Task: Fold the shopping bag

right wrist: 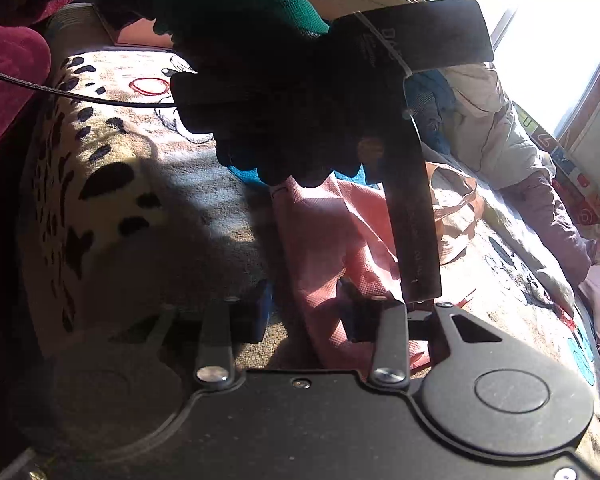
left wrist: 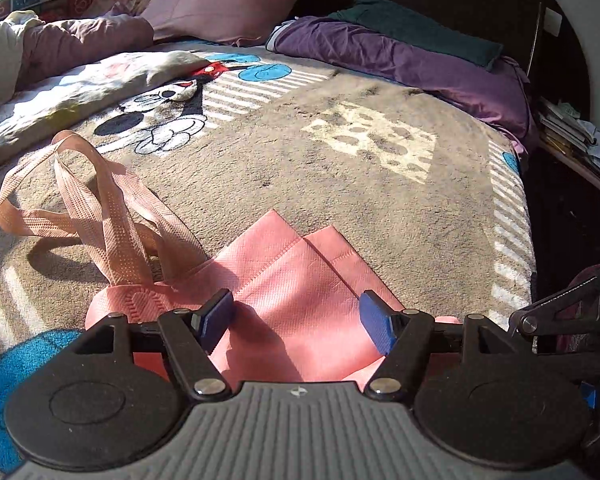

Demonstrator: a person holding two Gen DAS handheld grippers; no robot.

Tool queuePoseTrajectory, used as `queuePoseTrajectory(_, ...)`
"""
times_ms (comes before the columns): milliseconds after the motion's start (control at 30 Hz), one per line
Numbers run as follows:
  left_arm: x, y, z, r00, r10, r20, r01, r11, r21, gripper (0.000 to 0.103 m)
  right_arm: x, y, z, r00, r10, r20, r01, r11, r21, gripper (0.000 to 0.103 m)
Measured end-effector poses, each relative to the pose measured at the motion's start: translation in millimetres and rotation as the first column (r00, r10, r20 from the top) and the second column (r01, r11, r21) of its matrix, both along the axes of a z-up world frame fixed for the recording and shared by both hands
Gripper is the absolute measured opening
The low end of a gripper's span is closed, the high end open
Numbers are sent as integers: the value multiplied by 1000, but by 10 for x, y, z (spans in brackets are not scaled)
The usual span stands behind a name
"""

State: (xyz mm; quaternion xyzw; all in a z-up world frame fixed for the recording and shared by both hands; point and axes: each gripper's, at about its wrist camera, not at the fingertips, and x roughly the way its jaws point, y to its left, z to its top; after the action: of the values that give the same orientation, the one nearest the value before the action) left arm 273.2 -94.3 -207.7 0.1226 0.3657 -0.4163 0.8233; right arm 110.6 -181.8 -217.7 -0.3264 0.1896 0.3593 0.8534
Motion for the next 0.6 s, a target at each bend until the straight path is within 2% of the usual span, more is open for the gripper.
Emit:
queuePoseTrajectory(167, -8, 77, 96, 999, 17, -52, -20, 999, -51, 72, -62, 21, -3, 999, -2, 32, 3, 1000, -5, 37)
queuePoseTrajectory(400, -492, 528, 249, 985, 171, -3, -167, 962, -217, 72, -241, 24, 52, 1000, 25, 19, -25, 999, -26, 37)
queuePoseTrajectory(500, -712, 670, 278, 975, 220, 32, -208, 952, -224, 72, -272, -8, 82, 1000, 1, -22, -2, 1000, -7, 36)
queuePoseTrajectory(600, -823, 765, 300, 975, 220, 32, -206, 948, -245, 72, -337, -41, 115, 999, -5, -40, 4, 1000, -10, 36)
